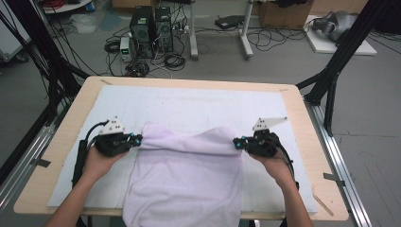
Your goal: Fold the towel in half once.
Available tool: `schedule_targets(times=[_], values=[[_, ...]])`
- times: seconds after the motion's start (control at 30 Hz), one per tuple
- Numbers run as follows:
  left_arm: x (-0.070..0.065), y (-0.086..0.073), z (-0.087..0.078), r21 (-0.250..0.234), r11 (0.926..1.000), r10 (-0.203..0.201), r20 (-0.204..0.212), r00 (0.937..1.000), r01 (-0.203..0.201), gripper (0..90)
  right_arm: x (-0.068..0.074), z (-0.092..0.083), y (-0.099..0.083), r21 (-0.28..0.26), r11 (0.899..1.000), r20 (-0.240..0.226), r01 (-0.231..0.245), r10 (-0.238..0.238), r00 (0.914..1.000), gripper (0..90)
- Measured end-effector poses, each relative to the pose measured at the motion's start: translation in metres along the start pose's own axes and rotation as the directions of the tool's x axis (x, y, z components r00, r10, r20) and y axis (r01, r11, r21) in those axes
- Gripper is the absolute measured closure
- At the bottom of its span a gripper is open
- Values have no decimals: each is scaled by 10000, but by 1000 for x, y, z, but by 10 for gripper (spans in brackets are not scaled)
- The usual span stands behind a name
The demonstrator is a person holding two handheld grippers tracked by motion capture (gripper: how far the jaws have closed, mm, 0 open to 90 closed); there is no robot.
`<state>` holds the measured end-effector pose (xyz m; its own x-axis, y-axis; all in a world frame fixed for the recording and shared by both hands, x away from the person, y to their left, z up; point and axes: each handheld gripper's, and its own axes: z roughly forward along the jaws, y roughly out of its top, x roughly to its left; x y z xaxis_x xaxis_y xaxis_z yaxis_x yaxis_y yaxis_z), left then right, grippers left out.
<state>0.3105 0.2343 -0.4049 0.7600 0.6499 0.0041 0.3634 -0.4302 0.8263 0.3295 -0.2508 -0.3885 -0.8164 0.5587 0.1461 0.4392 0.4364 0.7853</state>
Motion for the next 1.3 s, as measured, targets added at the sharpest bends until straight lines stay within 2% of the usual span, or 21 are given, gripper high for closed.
schedule_targets(times=[0.07,0.1,0.13,0.17,0.27,0.33,0.4,0.43,0.5,0.6,0.67,0.73,0.8,0.83,0.87,0.9,1.0,1.07,1.13,1.2,1.3], values=[[-8,-14,-6,135,9998,-120,307,9995,116,849,11,-1,-15,259,9997,-202,23,-18,9998,845],[-12,-22,-7,391,9992,-131,417,9990,114,823,13,-1,-21,332,9994,-278,49,-40,9996,814],[-14,-26,-9,500,9987,-127,399,9991,106,749,16,-1,-29,424,9991,-441,-7,25,9990,730],[-15,-29,-10,539,9983,-244,424,9988,221,683,16,-1,-33,401,9992,-493,-52,72,9988,687],[-8,-27,-11,388,9969,-704,386,9968,689,539,12,-5,-34,246,9995,-135,-206,209,9997,611],[-3,-20,-10,159,9961,-869,315,9957,864,505,10,-5,-28,114,9999,50,-123,122,9999,556],[1,-12,-4,114,9964,-844,199,9962,842,501,9,0,-20,200,9998,271,-22,17,9996,523],[3,-9,0,114,9963,-859,106,9963,857,500,7,5,-16,289,9996,308,39,-48,9995,511],[8,-5,11,414,9963,-751,-196,9970,759,506,4,15,-12,630,9979,566,137,-172,9982,503],[17,-6,27,771,9913,-1045,-346,9939,1069,526,-4,30,-12,1143,9934,874,69,-170,9960,495],[22,-9,34,986,9861,-1322,-239,9909,1340,538,-8,39,-15,1542,9880,951,-99,-48,9955,498],[23,-11,40,1400,9808,-1367,-38,9906,1359,592,-11,45,-18,1927,9811,1024,-152,-47,9947,537],[20,-12,43,1462,9836,-1071,38,9942,1054,679,-12,49,-20,1812,9833,895,-153,-10,9960,589],[18,-11,42,1413,9861,-896,126,9959,870,755,-11,48,-21,1783,9838,818,-177,32,9966,660],[16,-10,43,1432,9871,-735,50,9973,720,784,-12,48,-21,1720,9850,515,-120,32,9987,710],[15,-10,42,1427,9876,-667,56,9978,652,804,-11,48,-21,1739,9847,449,-140,63,9990,737],[14,-8,37,1234,9904,-613,-73,9981,617,840,-7,46,-19,1702,9853,448,181,-261,9987,789],[13,-6,31,899,9940,-615,-134,9980,625,841,-4,40,-15,1367,9901,455,311,-377,9983,790],[10,-2,21,313,9976,-616,-265,9978,624,841,0,32,-10,1055,9934,518,450,-507,9974,790],[6,2,11,-310,9980,-559,-292,9980,550,841,5,24,-5,773,9951,564,621,-666,9962,788],[1,5,2,-533,9983,-269,-437,9987,245,842,13,14,1,586,9939,668,938,-977,9930,782]])
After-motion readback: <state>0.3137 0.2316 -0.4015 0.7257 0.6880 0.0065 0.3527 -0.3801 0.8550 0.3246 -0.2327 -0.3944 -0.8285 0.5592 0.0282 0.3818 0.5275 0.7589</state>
